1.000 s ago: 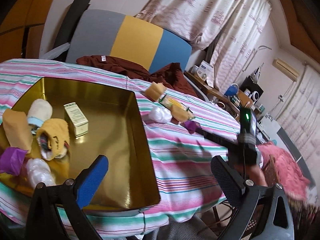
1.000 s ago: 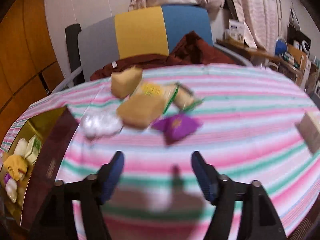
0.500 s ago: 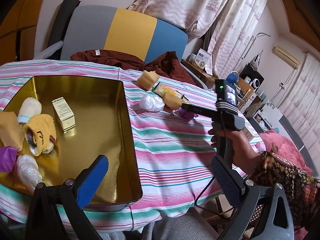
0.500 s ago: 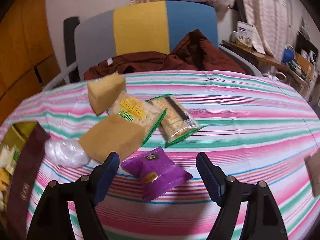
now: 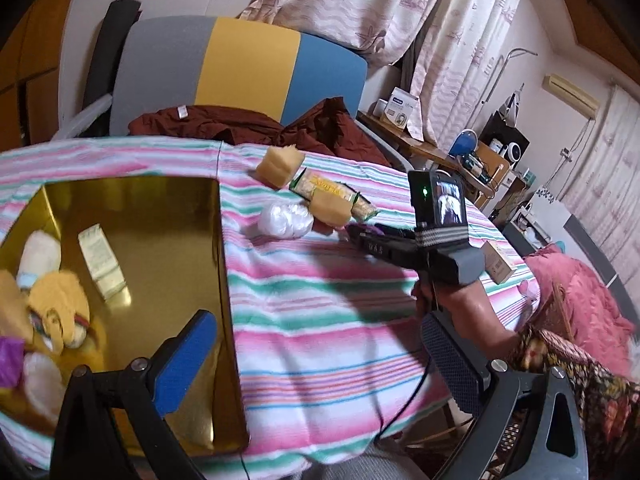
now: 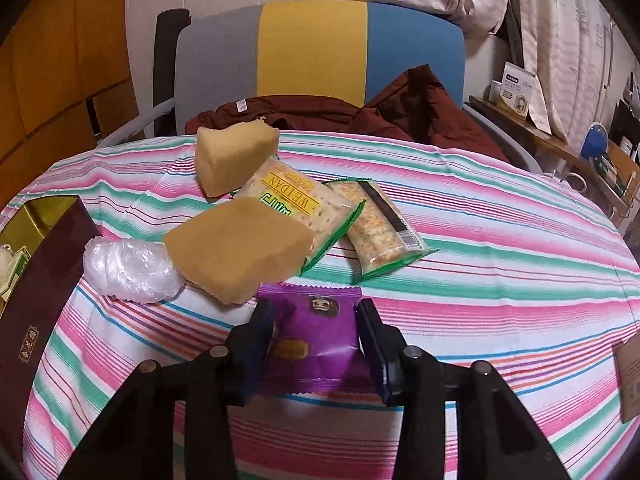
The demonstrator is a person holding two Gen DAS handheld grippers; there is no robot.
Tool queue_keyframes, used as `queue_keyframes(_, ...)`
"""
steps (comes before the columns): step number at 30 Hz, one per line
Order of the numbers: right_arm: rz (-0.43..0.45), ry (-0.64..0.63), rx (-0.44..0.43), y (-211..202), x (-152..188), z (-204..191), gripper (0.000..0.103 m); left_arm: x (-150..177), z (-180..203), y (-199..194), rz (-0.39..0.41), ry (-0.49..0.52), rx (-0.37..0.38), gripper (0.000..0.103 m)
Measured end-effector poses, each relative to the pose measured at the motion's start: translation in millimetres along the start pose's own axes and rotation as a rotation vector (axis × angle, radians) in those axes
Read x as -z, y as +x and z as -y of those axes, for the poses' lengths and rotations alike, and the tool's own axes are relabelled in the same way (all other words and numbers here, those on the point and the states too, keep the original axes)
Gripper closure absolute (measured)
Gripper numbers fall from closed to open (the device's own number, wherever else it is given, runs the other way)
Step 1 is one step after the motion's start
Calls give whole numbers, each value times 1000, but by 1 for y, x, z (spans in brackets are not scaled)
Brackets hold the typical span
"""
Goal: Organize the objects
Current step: 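Move the right gripper to the purple snack packet and grasp it, then grasp the plastic-wrapped ball with the left gripper while the right holds the purple packet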
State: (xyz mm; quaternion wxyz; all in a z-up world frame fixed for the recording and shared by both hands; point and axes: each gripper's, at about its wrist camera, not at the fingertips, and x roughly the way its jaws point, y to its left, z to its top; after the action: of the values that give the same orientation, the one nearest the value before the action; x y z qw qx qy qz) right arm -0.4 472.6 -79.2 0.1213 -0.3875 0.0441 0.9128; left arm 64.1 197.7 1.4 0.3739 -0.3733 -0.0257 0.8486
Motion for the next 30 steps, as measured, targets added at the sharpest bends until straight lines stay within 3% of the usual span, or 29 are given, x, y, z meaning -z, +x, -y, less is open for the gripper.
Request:
queue_keyframes(5,21,72,5,-9,8,12,61,-13,4,16,-21,23,-15,0)
queue_keyframes(10,54,146,93,-22,20,22,62,-28,8,35,-31,41,-61,0)
queue_keyframes(15,61,173,134,-27,28,26,62,-57,23,67,-23,171,-136,0)
queue_keyframes(21,81,213,166,-29,33,32,62,-87,30,126,-69,302,-207,0)
queue_keyframes(30,95,235,167,-29,37,36,62,-97,7,201,-190,291,-302,0)
